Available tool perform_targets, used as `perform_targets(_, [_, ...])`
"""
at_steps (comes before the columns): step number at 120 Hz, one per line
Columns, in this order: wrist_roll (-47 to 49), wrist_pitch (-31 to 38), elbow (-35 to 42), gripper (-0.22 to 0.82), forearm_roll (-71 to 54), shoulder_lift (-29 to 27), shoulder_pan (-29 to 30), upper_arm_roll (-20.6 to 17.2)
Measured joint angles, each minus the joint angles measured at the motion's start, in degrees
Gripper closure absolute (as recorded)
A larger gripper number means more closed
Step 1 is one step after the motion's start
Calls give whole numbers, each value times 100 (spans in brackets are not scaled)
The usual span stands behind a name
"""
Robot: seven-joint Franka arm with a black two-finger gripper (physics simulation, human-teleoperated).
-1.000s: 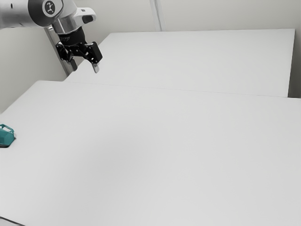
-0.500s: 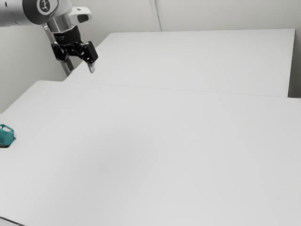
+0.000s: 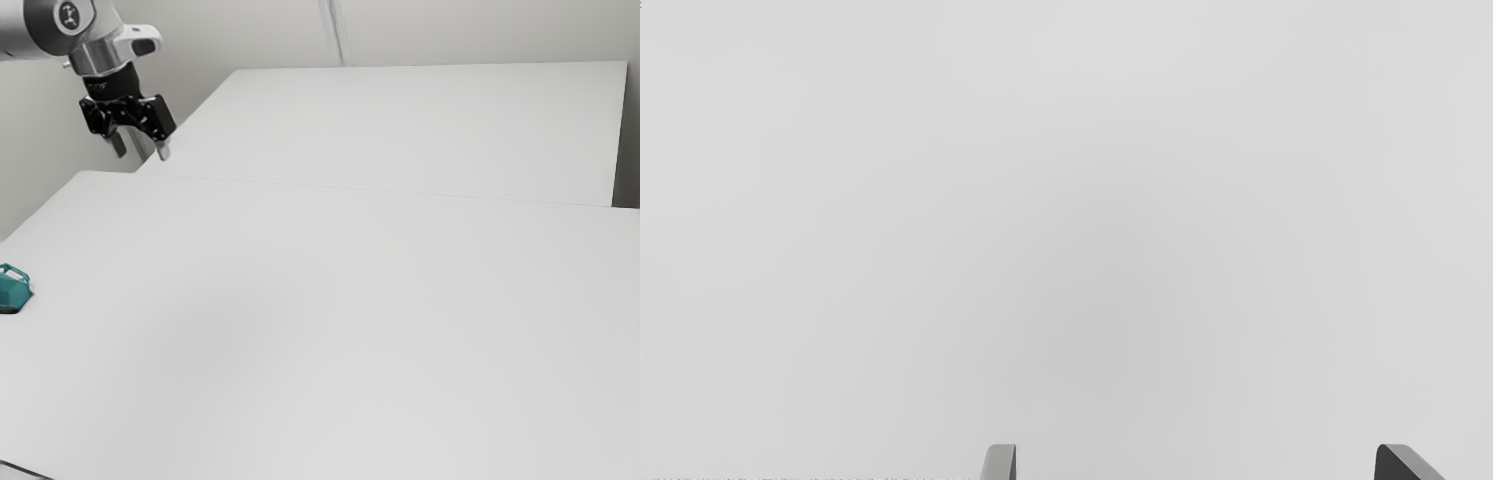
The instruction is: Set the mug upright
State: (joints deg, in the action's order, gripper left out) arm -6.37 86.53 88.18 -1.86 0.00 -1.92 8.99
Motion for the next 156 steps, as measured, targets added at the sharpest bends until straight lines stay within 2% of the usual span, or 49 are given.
perform_targets(28, [-392,-5,-24,2,7,95,404,2])
perform_targets(49, [-743,-10,-40,2,18,177,701,381])
perform_targets(57, [-879,-5,-43,2,33,193,1030,509])
perform_targets(68, [-1086,6,-69,2,135,282,1774,527])
perform_targets(85, [-1500,40,-204,2,433,614,2754,508])
perform_targets(140, [-3454,93,-1096,2,1799,1997,4571,450])
perform_targets(156, [-4118,97,-1569,2,2218,2495,4857,429])
